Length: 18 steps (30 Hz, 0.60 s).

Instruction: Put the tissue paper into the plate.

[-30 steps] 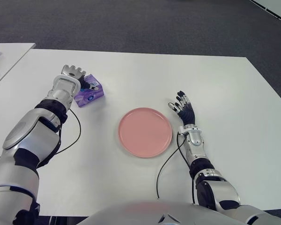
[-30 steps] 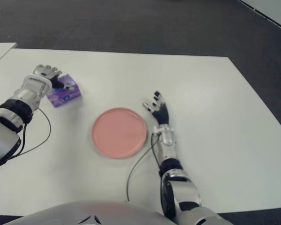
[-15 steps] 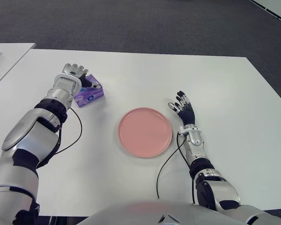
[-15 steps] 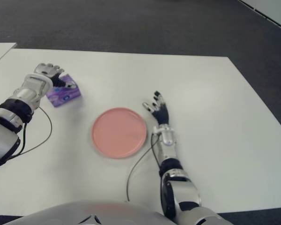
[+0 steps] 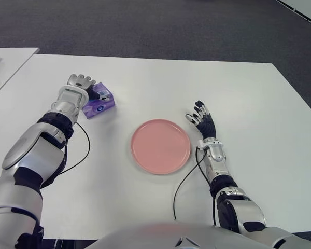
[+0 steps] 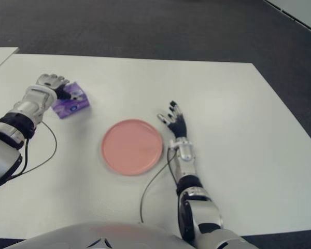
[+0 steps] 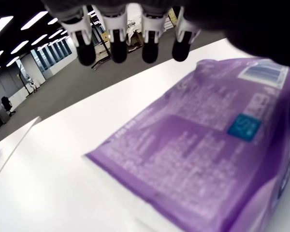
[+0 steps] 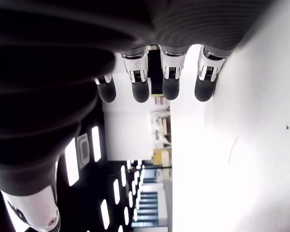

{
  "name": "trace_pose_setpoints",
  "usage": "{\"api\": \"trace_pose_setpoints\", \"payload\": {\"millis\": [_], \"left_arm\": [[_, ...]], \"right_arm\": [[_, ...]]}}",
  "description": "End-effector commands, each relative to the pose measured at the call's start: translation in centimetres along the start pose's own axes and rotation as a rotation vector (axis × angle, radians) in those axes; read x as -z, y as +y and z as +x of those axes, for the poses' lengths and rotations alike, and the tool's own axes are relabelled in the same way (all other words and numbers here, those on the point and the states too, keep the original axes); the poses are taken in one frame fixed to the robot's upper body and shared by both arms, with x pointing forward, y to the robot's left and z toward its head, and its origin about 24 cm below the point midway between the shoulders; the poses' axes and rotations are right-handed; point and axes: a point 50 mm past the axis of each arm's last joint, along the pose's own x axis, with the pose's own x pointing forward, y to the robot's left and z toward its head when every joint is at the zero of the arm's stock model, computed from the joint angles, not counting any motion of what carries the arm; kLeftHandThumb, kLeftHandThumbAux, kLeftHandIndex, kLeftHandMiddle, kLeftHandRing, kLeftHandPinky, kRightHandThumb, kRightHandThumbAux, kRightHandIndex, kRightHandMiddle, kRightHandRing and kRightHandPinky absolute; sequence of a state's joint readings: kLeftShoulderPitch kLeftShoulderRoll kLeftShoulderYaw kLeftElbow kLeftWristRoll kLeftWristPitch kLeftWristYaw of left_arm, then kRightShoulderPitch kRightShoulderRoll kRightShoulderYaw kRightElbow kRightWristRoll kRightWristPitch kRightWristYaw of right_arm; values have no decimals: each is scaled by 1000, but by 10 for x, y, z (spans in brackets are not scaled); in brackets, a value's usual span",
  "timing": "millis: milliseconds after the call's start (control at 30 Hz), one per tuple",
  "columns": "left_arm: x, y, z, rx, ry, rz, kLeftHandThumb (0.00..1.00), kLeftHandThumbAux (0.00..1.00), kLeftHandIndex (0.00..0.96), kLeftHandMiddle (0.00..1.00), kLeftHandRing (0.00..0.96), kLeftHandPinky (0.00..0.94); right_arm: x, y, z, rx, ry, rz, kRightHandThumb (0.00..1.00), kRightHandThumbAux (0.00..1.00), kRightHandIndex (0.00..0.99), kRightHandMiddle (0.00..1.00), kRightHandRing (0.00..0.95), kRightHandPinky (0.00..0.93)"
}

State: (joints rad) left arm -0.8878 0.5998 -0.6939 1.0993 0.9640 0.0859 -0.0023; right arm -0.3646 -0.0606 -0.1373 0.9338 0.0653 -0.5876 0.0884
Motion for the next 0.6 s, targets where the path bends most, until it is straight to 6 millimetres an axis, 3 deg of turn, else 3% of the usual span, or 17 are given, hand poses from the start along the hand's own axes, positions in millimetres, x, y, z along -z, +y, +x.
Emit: {"api": "trace_pose_setpoints", "payload": {"millis": [33,200,600], "left_arm": [[-9,-13,-1,23,-21,35,108,88,0,0,0,0],[-17,-27,-2,40,-34,58,113,100,0,0,0,0],[-25,-38,-3,101,-41,97,105,95,0,0,0,0]], "right_arm": [[33,-8,-25,34,162,14,44,718,0,0,0,5],[33,-9,-27,33,153,13,30,734,0,0,0,6],[34,-12,-29,30,153,18,25,730,0,0,0,0]]}}
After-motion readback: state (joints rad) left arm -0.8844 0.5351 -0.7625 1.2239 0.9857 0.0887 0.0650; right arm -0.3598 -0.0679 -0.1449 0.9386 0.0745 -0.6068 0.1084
